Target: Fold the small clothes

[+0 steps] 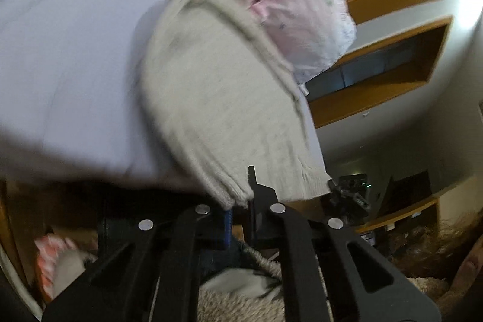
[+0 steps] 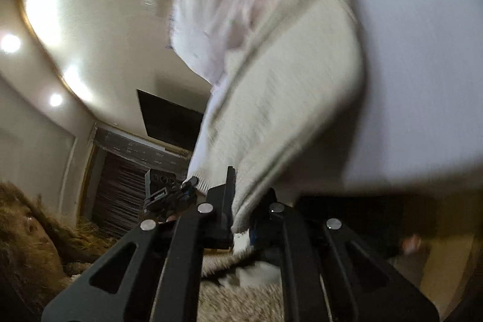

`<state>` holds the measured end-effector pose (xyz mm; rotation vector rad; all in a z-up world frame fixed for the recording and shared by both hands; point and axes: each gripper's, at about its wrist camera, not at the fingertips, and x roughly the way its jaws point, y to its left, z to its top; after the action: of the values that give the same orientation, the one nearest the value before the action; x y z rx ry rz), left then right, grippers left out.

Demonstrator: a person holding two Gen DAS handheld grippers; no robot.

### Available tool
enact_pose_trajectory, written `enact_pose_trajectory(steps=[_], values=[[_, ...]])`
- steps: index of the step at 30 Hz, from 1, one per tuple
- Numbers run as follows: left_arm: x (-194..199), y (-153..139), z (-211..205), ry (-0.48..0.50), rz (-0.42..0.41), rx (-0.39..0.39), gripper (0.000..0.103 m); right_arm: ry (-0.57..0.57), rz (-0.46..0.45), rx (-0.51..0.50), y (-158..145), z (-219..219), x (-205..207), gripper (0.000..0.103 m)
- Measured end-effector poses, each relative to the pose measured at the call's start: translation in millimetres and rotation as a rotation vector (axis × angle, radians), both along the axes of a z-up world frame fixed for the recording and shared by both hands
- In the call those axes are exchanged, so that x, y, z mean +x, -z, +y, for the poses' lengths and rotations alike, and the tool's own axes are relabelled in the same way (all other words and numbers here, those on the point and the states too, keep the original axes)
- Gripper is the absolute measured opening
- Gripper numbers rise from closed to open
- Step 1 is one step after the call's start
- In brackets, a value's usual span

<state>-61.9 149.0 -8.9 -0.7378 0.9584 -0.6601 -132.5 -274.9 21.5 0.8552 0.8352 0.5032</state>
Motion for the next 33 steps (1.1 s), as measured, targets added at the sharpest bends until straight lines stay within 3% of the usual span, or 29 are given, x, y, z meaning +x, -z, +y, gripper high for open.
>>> enact_pose_trajectory(steps=[4,6,10,12,13,15,17,18,19,20,21,22,23,25,29,33], values=[[41.4,-46.0,0.0,-0.025,-0.112,0.036,0.007,0.029,-0.179,-0.107,-75.2,-6.1,40.7,0.006],[76.7,-71.4,5.8,-0.084,-0.185,0.046,0.007,0.058,-0.256,-0.155,-106.7,-10.5,71.4,0.006],[162.5,-99.3,14.5,-0.227,-0.244,0.074,0.007,0.183,-0.336,-0.243,-138.1,-26.4,154.3,0.006],[213.6,-100.0,9.4,-0.285,-0.256,0.145,0.007,0.25,-0.319,-0.285,-132.4,-36.8,190.7,0.007],[237.2,-95.7,5.3,-0.3,-0.251,0.187,0.007,0.309,-0.268,-0.32,-118.6,-45.1,225.5,0.007],[284.6,-75.8,-4.3,-0.299,-0.188,0.281,0.008,0.389,-0.137,-0.388,-89.4,-56.1,265.7,0.019],[312.3,-55.8,-7.5,-0.271,-0.076,0.305,0.008,0.487,0.054,-0.519,-54.1,-67.1,297.9,0.041],[318.0,-47.7,-3.9,-0.25,-0.026,0.273,0.008,0.511,0.108,-0.551,-43.1,-72.5,302.8,0.043],[314.7,-45.3,1.3,-0.241,-0.025,0.246,0.008,0.521,0.106,-0.543,-40.9,-75.1,299.9,0.053],[306.4,-49.9,10.7,-0.25,-0.059,0.238,0.021,0.537,0.089,-0.535,-41.9,-77.8,294.6,0.075],[298.3,-54.3,18.3,-0.269,-0.085,0.244,0.035,0.571,0.056,-0.534,-46.7,-81.2,283.4,0.084],[285.5,-61.1,31.7,-0.315,-0.115,0.26,0.068,0.583,0.031,-0.532,-50.7,-82.7,276.9,0.089],[275.8,-64.9,43.8,-0.351,-0.134,0.261,0.081,0.58,0.007,-0.528,-53.9,-83.2,269.8,0.089],[270.4,-65.4,57.3,-0.354,-0.127,0.249,0.081,0.559,-0.011,-0.519,-58.2,-82.4,260.5,0.09],[274.7,-34.9,61.2,-0.273,0.026,0.269,0.063,0.487,0.01,-0.503,-50.0,-74.3,263.7,0.09],[273.1,-2.2,51.2,-0.224,0.102,0.253,0.058,0.425,0.025,-0.494,-39.8,-54.9,265.9,0.09]])
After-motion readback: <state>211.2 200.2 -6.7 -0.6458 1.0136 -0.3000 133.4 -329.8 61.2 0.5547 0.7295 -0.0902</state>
